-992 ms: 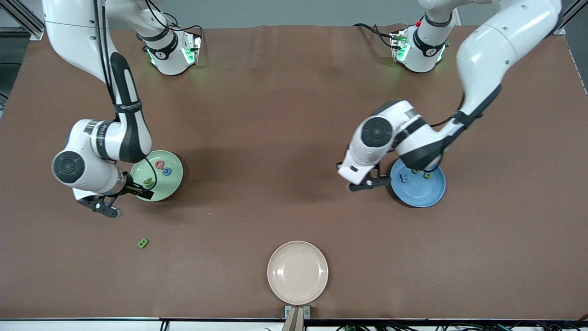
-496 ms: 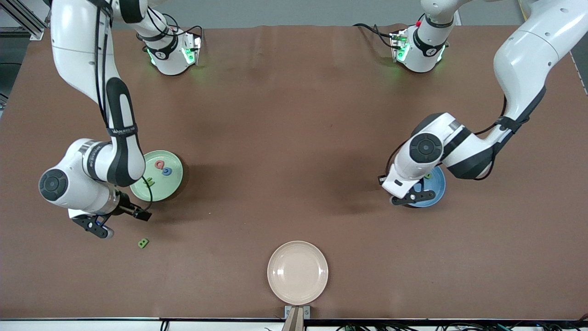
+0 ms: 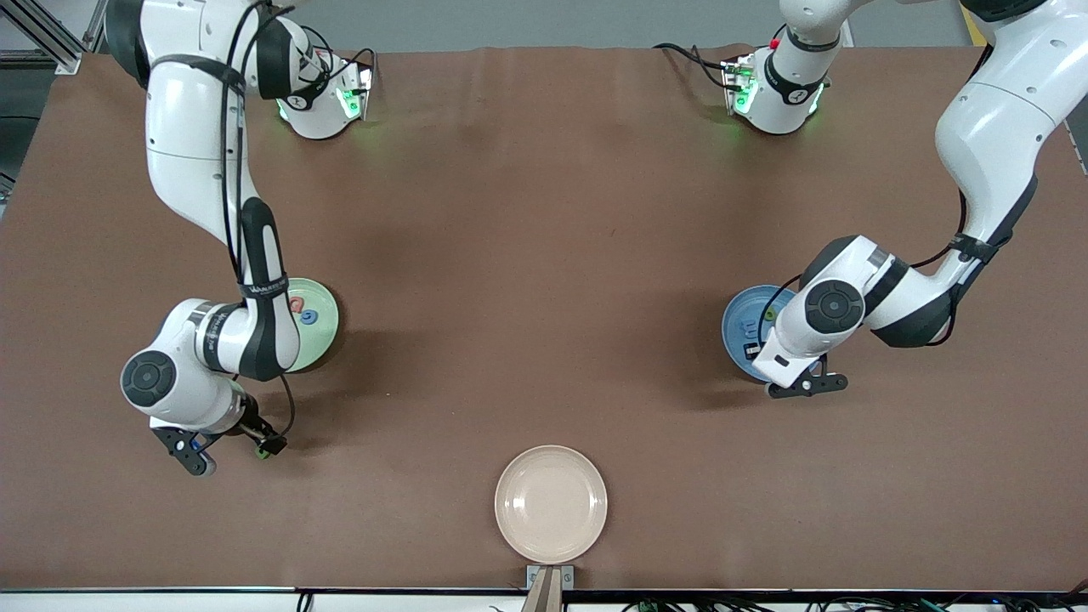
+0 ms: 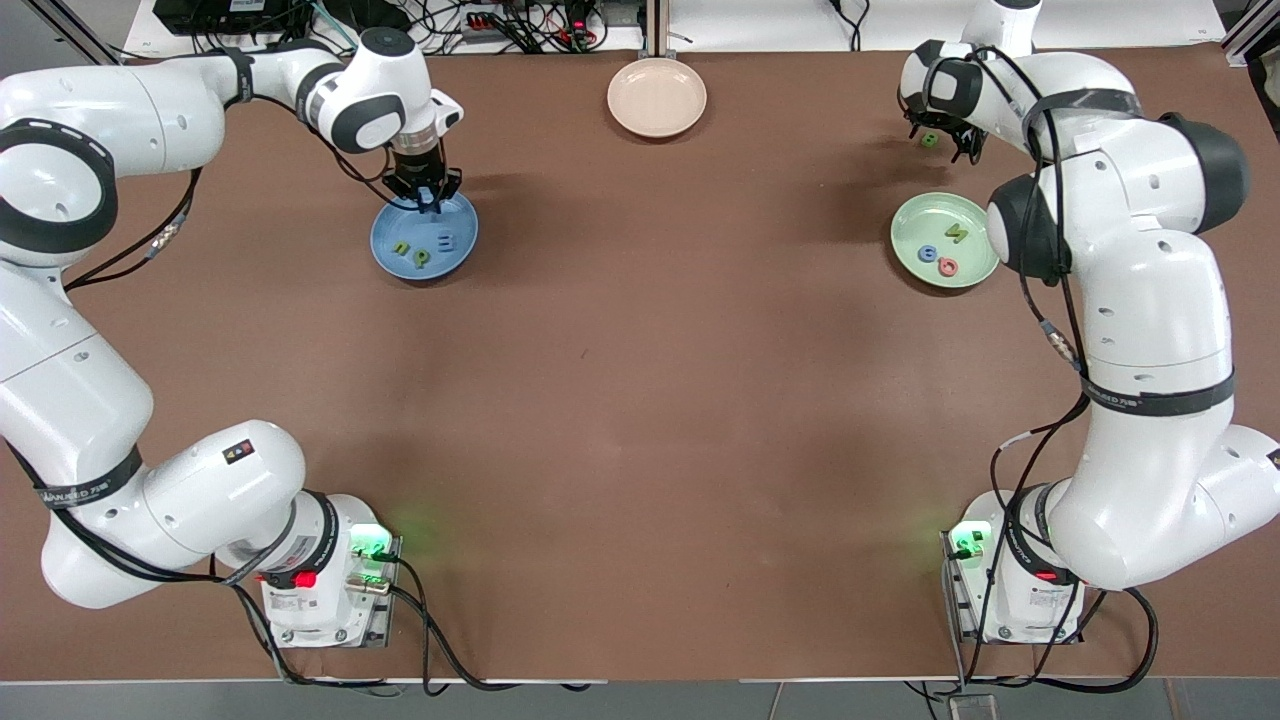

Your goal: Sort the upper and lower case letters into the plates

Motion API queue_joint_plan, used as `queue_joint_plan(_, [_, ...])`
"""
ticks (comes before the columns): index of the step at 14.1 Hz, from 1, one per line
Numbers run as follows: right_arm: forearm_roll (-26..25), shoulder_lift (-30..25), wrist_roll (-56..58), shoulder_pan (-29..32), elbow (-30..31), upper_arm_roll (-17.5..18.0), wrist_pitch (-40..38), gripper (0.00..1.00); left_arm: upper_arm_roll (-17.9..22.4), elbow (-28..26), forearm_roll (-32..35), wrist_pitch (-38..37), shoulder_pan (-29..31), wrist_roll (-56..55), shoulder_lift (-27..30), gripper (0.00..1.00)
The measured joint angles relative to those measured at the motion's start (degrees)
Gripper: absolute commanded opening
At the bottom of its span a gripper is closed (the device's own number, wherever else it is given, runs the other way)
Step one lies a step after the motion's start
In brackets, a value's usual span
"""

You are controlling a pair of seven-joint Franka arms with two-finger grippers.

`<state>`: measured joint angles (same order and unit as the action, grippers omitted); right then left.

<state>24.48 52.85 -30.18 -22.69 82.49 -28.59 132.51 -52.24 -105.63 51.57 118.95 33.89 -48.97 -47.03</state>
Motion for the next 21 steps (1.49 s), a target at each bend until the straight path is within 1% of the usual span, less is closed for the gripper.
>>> queue_joint_plan(1, [0.0, 1.0, -0.1, 0.9, -1.5, 0.4, 0.0, 1.00, 0.0, -0.4, 0.0, 0.2, 0.5, 0.3, -0.1, 0.16])
queue_joint_plan(2, [0.1, 1.7, -0.1, 2.2, -2.8, 1.2, 0.0, 0.99, 0.0, -0.7, 0.0, 0.4, 0.8, 0.4, -0.1, 0.27])
queue_joint_plan(3, [0.1, 2.1, -0.1, 3.8, -3.9, 2.4, 0.0, 0.96, 0.0, -0.8, 0.0, 0.6, 1.0, 0.4, -0.1, 0.50])
queue_joint_plan(4, [0.1, 2.4, -0.1, 5.1, -4.7, 3.7, 0.0, 0.94, 0.0, -0.9, 0.0, 0.7, 1.0, 0.4, -0.1, 0.83])
queue_joint_plan(5, [0.1, 2.6, -0.1, 6.0, -5.2, 4.5, -0.1, 0.90, 0.0, -0.9, 0.0, 0.7, 1.0, 0.4, -0.1, 0.90])
queue_joint_plan(6, [0.1, 2.7, -0.1, 6.3, -5.5, 4.9, -0.2, 0.86, 0.0, -0.9, 0.0, 0.8, 1.0, 0.4, -0.1, 0.93])
queue_joint_plan(7, [0.1, 2.8, -0.1, 6.3, -5.6, 5.1, -0.2, 0.82, -0.1, -0.8, 0.0, 0.8, 1.0, 0.4, 0.0, 0.98])
queue_joint_plan(10, [0.0, 2.9, 0.5, 6.3, -5.8, 5.4, -0.2, 0.62, -0.1, -0.7, 0.0, 0.8, 1.0, 0.4, 0.0, 1.00])
queue_joint_plan(11, [0.0, 2.9, 0.9, 6.3, -5.9, 5.4, -0.3, 0.51, -0.1, -0.6, 0.0, 0.8, 1.0, 0.4, 0.0, 1.00])
queue_joint_plan(12, [0.0, 2.9, 1.6, 6.3, -5.9, 5.4, -0.4, 0.29, -0.2, -0.5, 0.0, 0.8, 1.0, 0.4, 0.0, 1.00])
queue_joint_plan(13, [0.0, 2.9, 2.3, 6.3, -6.0, 5.2, -0.7, 0.05, -0.2, -0.3, 0.0, 0.8, 1.0, 0.4, 0.0, 1.00])
queue_joint_plan(14, [0.0, 2.9, 2.7, 6.4, -6.2, 5.2, -0.7, 0.01, -0.2, -0.2, 0.0, 0.8, 1.0, 0.4, 0.1, 1.00])
queue_joint_plan(19, [-0.6, 2.9, 3.5, 6.4, -6.7, 5.3, -1.0, 0.00, -0.2, 0.8, 0.0, -1.6, 1.3, 0.7, 0.4, 0.99])
queue_joint_plan(21, [-2.9, 2.8, 3.8, 6.2, -7.1, 5.4, -2.4, 0.00, 0.7, 1.1, -0.7, -2.2, 1.2, 3.6, 1.3, 0.99])
